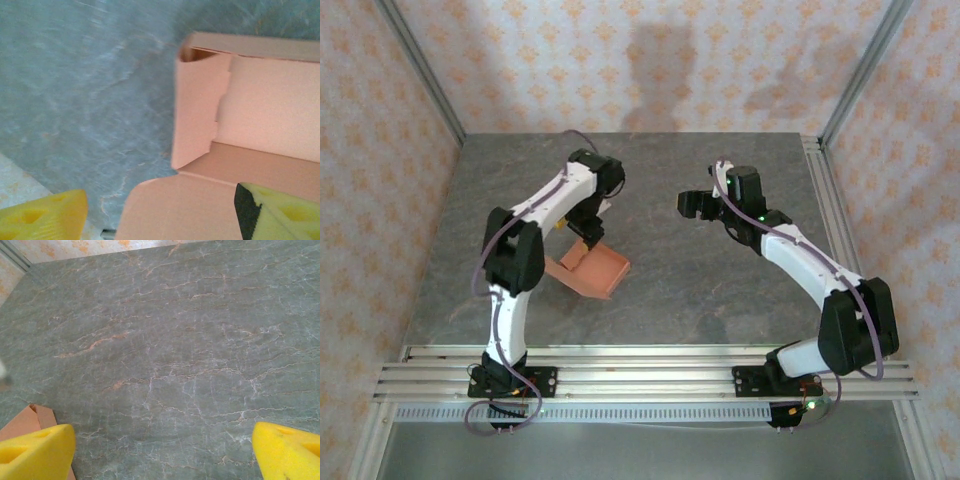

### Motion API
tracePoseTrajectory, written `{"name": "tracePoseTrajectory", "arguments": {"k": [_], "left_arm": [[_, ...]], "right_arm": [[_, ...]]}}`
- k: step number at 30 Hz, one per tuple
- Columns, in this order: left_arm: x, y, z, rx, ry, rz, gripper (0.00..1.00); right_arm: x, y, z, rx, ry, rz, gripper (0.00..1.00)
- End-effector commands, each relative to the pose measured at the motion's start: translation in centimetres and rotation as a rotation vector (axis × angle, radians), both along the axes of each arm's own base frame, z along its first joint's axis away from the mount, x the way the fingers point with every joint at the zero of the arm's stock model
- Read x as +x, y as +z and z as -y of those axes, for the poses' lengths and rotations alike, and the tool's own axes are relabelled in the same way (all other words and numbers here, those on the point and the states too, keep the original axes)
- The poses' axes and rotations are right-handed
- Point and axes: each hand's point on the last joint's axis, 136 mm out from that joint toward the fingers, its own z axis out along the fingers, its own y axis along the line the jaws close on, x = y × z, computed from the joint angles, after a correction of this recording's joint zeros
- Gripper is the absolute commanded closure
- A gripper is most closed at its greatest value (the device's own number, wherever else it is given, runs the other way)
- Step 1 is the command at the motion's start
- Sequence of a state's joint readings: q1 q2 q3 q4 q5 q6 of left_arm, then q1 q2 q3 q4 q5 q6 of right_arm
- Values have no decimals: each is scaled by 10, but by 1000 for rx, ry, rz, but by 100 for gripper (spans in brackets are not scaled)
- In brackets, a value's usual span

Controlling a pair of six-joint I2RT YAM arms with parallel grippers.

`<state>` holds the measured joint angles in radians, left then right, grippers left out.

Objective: Fold the paper box

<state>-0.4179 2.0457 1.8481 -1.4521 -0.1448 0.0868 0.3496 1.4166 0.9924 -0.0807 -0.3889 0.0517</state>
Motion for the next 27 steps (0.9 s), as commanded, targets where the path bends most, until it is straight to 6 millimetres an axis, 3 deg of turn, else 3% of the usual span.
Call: {"name": "tracePoseTrajectory", "arguments": {"k": [1, 6, 10, 11, 12, 19, 22, 27], "left_arm": [[26, 38, -6, -10, 84, 273, 21], [40, 80, -8, -239, 289, 595, 20], [31, 104, -30, -335, 414, 786, 16], [27, 109, -36, -346, 440, 822, 10], [22, 113, -48, -341, 493, 869, 0], [-42, 135, -127, -250, 770, 1135, 0], [-68, 140, -145, -225, 821, 1211, 0], [-94, 147, -158, -232, 846, 1284, 0]], "right_arm": [[4, -6, -14, -5, 33, -2, 9], [2, -19, -47, -92, 120, -7, 7], [-1, -40, -81, -198, 205, -13, 7], [-2, -44, -91, -214, 225, -14, 7], [-4, -51, -102, -231, 247, -19, 7], [-16, -84, -174, -342, 357, -19, 7], [-20, -106, -195, -477, 381, -13, 7], [-24, -128, -218, -501, 388, -55, 8]]}}
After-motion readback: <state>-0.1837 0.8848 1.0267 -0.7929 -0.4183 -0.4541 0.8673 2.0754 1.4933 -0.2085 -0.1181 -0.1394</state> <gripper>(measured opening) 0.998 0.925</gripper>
